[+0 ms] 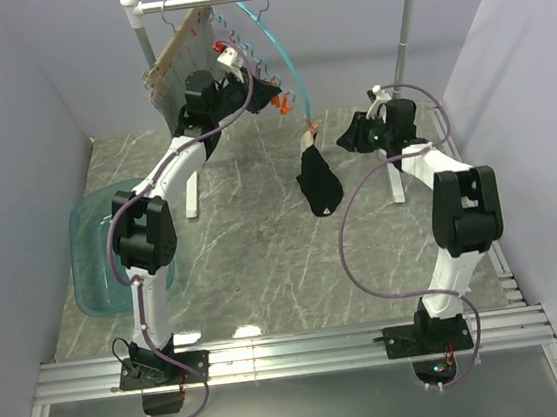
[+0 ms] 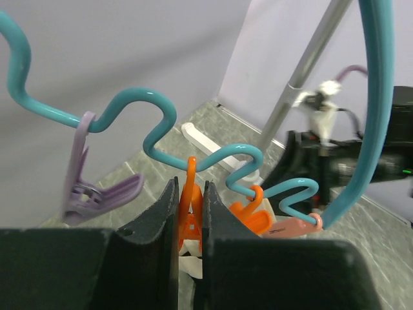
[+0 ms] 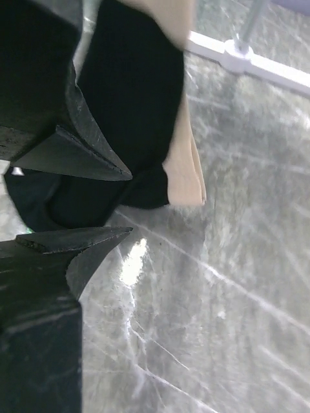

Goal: Clip the underwear to the hanger

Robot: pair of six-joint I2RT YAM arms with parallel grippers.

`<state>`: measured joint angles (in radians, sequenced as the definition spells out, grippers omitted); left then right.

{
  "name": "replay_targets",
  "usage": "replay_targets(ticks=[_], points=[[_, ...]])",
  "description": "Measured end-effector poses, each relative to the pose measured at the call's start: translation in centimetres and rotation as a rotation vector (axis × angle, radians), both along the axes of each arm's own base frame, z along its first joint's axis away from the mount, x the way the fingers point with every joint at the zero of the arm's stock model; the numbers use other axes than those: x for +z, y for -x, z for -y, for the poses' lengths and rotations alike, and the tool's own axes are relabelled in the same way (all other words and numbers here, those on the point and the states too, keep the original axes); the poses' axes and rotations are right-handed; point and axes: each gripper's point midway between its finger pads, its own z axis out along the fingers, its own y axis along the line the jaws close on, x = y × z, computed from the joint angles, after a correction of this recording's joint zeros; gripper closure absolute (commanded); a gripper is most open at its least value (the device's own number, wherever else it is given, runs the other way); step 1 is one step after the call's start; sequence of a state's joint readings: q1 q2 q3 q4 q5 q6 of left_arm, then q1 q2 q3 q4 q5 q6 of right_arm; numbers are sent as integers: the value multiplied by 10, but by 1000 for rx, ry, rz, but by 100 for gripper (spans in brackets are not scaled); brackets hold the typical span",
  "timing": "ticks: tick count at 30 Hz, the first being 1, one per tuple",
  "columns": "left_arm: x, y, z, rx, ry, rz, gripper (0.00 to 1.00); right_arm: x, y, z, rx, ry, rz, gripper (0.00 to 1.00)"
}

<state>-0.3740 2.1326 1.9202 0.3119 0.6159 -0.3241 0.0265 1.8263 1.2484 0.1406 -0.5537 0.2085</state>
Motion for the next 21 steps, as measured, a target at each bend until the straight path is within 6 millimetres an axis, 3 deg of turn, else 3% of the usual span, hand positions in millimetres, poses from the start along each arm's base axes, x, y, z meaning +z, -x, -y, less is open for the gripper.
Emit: replay_targets(ticks=[5,11,14,17,21], points=[[1,3,-5,-40,3,-19,100,-35,-24,-9,-19,-43,-94,57],[4,5,-6,-60,-10,-32,100,-50,-38,-29,-8,-77,-134,56],[4,4,-4,-61,-22,-44,100,-40,-25,-32,-3,-86,-110,58],[4,0,0,-36,-46,-18,100,-18,10,-21,-15,-77,-86,60],[3,-1,13,7,-73,27,100,48,52,-8,24,-8,77,62]])
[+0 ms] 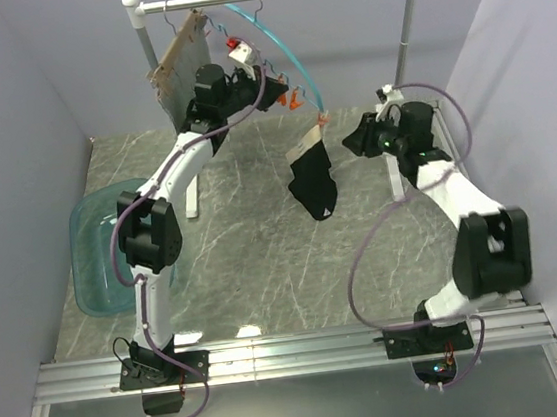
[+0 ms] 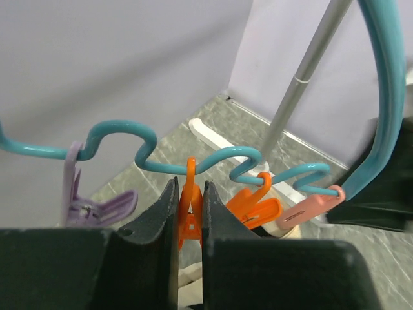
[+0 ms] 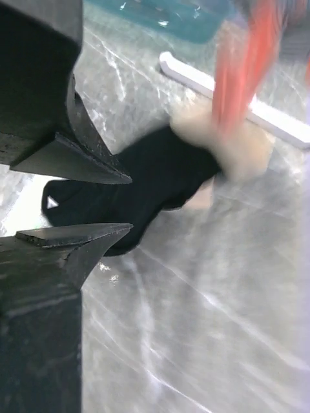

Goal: Clip the underwear to the hanger

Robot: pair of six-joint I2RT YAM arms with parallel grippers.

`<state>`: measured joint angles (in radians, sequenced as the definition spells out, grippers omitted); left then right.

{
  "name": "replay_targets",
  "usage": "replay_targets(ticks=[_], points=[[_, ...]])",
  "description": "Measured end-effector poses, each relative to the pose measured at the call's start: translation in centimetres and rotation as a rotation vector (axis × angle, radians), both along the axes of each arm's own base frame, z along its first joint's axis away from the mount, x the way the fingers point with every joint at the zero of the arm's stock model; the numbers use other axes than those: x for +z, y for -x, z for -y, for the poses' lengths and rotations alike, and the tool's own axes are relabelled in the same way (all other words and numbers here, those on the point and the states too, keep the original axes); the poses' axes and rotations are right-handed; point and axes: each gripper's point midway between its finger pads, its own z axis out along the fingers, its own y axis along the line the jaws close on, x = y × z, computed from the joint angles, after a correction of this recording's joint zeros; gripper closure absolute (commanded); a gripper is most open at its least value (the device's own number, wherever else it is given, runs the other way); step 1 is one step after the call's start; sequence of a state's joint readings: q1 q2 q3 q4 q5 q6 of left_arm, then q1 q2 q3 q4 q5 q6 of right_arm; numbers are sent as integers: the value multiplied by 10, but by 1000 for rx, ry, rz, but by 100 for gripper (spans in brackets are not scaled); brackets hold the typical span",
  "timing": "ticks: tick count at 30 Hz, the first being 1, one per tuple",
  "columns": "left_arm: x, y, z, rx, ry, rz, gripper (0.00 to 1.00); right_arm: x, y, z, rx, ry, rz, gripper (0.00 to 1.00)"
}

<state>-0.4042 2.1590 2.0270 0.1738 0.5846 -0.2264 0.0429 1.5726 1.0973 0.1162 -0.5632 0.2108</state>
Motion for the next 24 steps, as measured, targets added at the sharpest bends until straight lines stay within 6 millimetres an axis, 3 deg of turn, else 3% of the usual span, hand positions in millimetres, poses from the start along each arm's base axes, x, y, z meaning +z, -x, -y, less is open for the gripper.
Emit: replay_targets(ticks=[3,6,9,11,16,20,24], points=[[1,3,14,18,-10,21,100,45,24,-5,77,113,160,62],[1,7,26,37,-17,35,100,58,50,-30,203,277,278,60],[2,11,35,51,-19,45,100,41,64,-51,315,415,308,60],[2,12,40,61,-19,45,100,19,67,-56,372,511,292,56],[2,12,44,87,-19,42,100,-29,60,-44,419,762,257,50],[1,10,43,110,-21,37,100,-56,52,-37,442,906,233,50],[2,10,42,123,-27,26,100,-72,51,-44,486,972,225,50]])
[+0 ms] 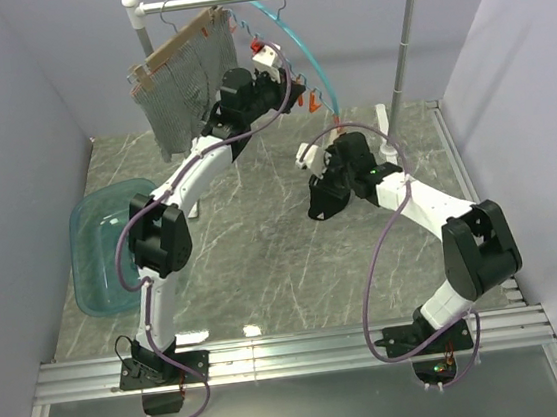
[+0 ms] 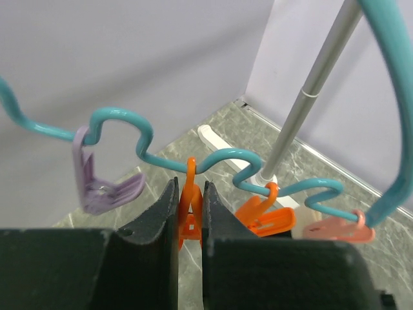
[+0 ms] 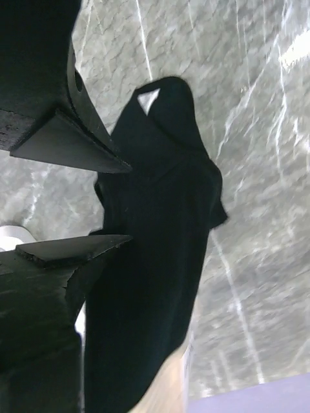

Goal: Clip the underwear to the hanger

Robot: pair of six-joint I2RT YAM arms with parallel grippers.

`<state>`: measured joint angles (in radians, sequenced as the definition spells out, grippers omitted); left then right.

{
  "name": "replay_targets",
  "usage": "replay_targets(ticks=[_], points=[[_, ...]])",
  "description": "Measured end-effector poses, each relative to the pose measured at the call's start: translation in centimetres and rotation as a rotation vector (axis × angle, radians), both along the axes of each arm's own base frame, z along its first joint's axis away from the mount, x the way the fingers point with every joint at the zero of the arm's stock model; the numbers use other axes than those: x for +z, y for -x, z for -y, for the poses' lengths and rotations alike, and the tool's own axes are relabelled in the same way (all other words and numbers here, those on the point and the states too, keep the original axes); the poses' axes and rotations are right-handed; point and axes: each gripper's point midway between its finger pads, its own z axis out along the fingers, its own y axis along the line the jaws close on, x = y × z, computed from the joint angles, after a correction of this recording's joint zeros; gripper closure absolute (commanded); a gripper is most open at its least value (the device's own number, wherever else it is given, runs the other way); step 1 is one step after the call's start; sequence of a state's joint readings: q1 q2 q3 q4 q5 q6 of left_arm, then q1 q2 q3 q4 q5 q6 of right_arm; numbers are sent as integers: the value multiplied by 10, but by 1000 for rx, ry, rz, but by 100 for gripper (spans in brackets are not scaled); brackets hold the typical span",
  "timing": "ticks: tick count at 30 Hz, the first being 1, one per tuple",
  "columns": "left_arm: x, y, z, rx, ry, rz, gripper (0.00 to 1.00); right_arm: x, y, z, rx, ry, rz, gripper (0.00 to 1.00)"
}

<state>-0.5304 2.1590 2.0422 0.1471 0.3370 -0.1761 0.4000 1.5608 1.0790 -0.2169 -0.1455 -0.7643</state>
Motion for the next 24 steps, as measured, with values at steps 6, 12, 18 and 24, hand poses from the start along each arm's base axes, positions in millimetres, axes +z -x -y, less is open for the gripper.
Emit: replay_targets(ticks=[6,12,18,24], points=[[4,7,5,-7,-14,-24,100,2,0,-25,77,23,49,48],[7,12,10,-5,-27,-35,100,4,-11,-38,67,25,106,44],[13,19,15,8,-41,-51,100,0,-29,-35,-7,68,130,31],[11,21,19,19,-54,-53,100,9,-63,-38,-91,111,171,21]])
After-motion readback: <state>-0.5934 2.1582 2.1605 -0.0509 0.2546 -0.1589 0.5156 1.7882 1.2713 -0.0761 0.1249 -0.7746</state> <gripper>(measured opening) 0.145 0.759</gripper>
